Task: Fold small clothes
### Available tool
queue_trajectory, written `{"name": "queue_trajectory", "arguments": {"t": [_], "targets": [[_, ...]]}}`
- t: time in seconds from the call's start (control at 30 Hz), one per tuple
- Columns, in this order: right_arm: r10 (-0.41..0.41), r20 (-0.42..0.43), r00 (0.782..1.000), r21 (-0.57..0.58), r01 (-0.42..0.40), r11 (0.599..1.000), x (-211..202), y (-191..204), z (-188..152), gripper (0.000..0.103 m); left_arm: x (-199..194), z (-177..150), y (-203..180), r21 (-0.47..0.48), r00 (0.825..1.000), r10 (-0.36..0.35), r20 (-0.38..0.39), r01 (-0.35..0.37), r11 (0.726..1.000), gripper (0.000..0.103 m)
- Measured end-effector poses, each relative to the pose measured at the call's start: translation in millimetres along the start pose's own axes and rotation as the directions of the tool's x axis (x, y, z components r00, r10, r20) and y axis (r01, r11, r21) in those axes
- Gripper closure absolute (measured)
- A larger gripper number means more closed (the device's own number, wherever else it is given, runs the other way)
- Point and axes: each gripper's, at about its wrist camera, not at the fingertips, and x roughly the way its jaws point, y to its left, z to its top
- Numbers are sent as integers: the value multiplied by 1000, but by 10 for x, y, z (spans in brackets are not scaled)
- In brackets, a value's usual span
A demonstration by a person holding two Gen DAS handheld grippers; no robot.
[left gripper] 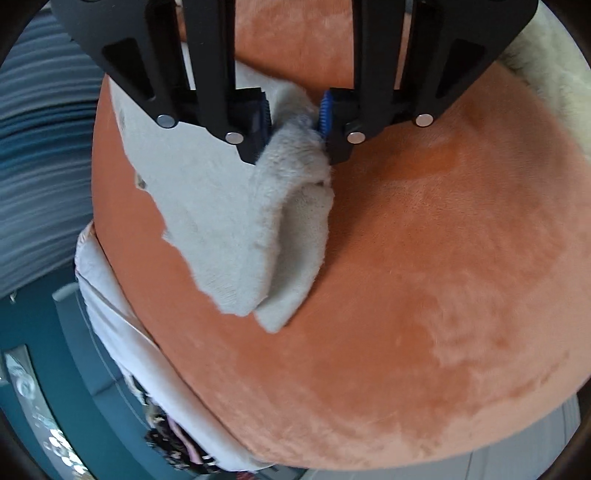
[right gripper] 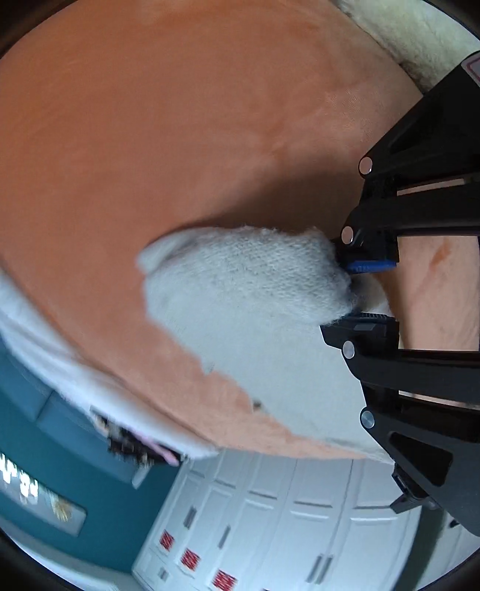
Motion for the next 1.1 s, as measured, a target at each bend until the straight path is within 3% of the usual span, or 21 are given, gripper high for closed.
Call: {"name": "queue_trajectory", "arguments": {"t": [0.1, 0.2, 0.27, 0.33, 0.4, 0.43, 0.5, 0.53, 0.57, 0.7, 0.8, 0.83, 0.87, 0.9, 0.93, 1.0, 1.1], "targets": [[7, -13, 1000, -84, -8, 996, -375, 84, -129, 89, -300, -240, 71, 39, 999, 21, -38, -20, 999, 87], [-93, -62, 994, -128, 85, 988, -519, -137, -384, 88, -362, -576, 304, 57, 991, 95, -94, -90, 994, 86], [-176, -147, 973, -117, 159, 980, -402, -442, -609, 85, -216, -814, 476, 82, 979, 157, -126, -148, 986, 82], [-274, -187, 943, -137, 252, 958, -289, -624, -791, 81, -166, -937, 512, 114, 975, 201, -98, -189, 975, 75], [-290, -153, 945, -134, 271, 953, -374, -614, -827, 71, -318, -914, 377, 150, 976, 214, -29, -208, 967, 71], [-289, -110, 951, -135, 274, 952, -475, -559, -797, 67, -402, -868, 264, 177, 976, 216, 6, -213, 961, 69], [-305, -3, 952, -163, 300, 940, -658, -400, -663, 55, -602, -739, 42, 220, 976, 191, 100, -209, 953, 53], [-305, 50, 951, -191, 309, 932, -721, -299, -574, 52, -688, -648, -91, 239, 973, 173, 153, -206, 949, 36], [-300, 83, 950, -218, 311, 925, -753, -220, -482, 46, -714, -569, -183, 252, 970, 154, 187, -199, 947, 26], [-262, 123, 957, -267, 286, 920, -488, 7, -11, 39, -264, -182, -549, 299, 977, 133, 167, -179, 937, 24], [-289, 78, 954, -286, 299, 910, 59, 59, 254, 39, 260, -106, -558, 317, 974, 208, 90, -226, 921, 33], [-310, 58, 949, -290, 313, 904, 166, 5, 254, 41, 414, -96, -544, 320, 968, 246, 55, -250, 914, 49], [-337, 22, 941, -299, 327, 896, 351, -20, 271, 69, 554, -104, -516, 318, 958, 287, 27, -280, 906, 56], [-343, -13, 939, -306, 323, 895, 428, -37, 269, 95, 592, -123, -484, 318, 951, 307, 26, -299, 900, 56], [-336, -28, 941, -307, 312, 899, 436, -16, 262, 95, 586, -133, -507, 332, 946, 319, 49, -317, 889, 56], [-242, 59, 968, -310, 249, 918, 189, 118, 264, 96, 584, -165, -568, 373, 937, 342, 68, -342, 862, 56], [-230, 119, 966, -274, 254, 928, -21, 57, 319, 96, 642, -179, -590, 402, 927, 367, 74, -364, 840, 56]]}}
